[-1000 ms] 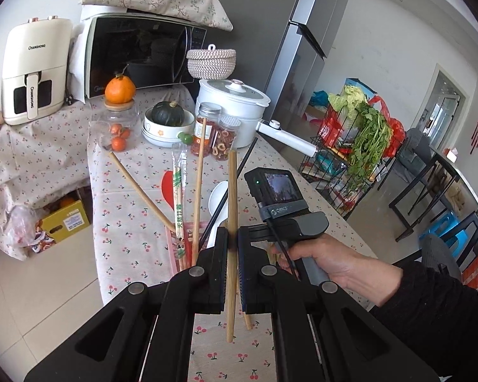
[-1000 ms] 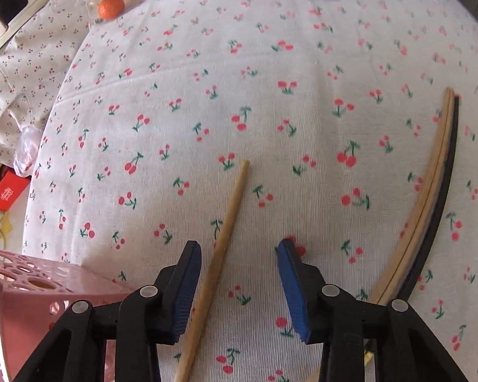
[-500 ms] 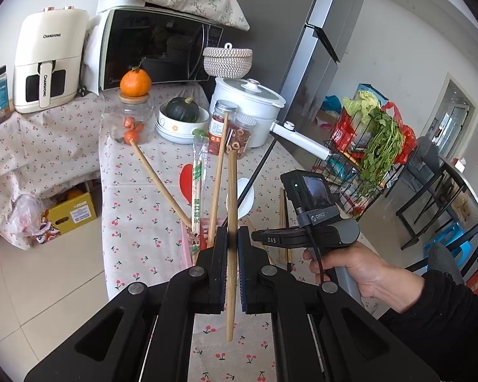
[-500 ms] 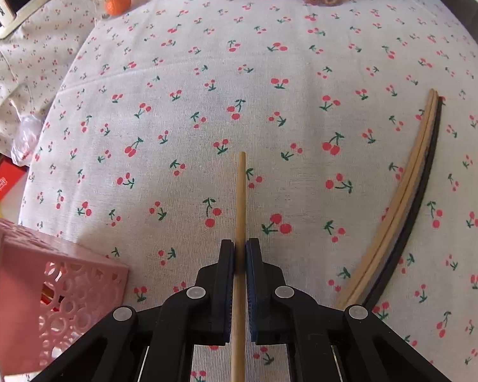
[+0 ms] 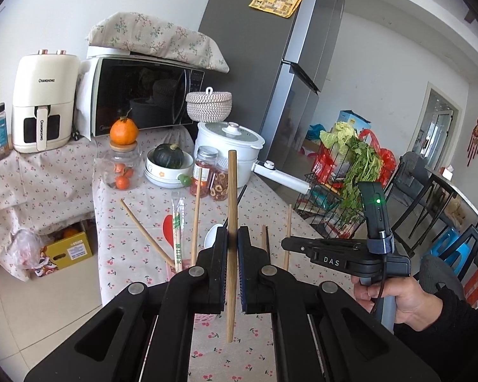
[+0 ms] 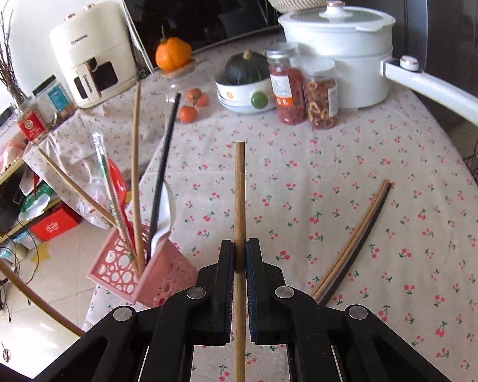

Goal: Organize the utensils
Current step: 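Lower the left gripper's chopstick into the pink basket and open it, then lower the right gripper's chopstick into the pink basket and open it, then grasp the pair of wooden chopsticks with the left gripper and lift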

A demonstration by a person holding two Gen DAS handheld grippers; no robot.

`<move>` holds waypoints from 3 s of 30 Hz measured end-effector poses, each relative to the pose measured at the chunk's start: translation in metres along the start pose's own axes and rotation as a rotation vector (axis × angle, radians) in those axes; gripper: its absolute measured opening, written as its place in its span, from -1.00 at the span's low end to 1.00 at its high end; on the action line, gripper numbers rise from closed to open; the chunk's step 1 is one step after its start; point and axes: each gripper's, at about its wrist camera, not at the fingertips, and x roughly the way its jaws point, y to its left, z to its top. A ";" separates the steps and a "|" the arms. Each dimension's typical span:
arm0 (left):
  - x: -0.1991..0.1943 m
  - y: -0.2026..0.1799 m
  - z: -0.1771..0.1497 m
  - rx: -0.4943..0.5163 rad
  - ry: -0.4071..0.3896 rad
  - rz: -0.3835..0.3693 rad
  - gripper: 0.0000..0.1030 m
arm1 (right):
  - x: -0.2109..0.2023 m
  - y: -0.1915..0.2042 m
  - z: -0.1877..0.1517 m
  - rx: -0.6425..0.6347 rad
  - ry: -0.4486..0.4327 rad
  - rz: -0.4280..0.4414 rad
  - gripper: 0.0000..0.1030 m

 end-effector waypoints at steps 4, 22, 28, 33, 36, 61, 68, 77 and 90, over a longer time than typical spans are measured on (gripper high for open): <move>-0.011 -0.002 0.008 0.016 -0.087 0.016 -0.89 | -0.018 0.006 0.004 -0.020 -0.063 0.019 -0.90; 0.051 0.023 0.013 0.004 -0.023 0.156 -0.89 | -0.052 0.024 0.038 0.009 -0.261 0.101 -0.90; 0.088 0.030 0.003 -0.018 0.075 0.192 -0.84 | -0.053 0.029 0.048 0.032 -0.316 0.139 -0.90; 0.083 0.028 0.000 -0.045 0.089 0.219 0.33 | -0.050 0.031 0.055 0.053 -0.340 0.165 -0.90; 0.073 0.029 -0.003 -0.056 0.098 0.241 0.61 | -0.045 0.033 0.057 0.059 -0.348 0.167 -0.90; 0.065 0.060 -0.030 -0.174 0.268 0.322 0.71 | 0.014 0.059 0.050 0.012 -0.254 0.149 -0.58; 0.060 0.052 -0.026 -0.141 0.240 0.337 0.71 | -0.007 0.043 0.050 0.035 -0.306 0.117 0.51; 0.054 0.032 -0.019 -0.080 0.177 0.370 0.78 | -0.033 0.013 0.042 -0.021 -0.343 -0.038 1.00; 0.062 -0.025 -0.013 0.053 0.122 0.349 0.87 | -0.055 -0.051 0.022 0.003 -0.255 -0.161 1.00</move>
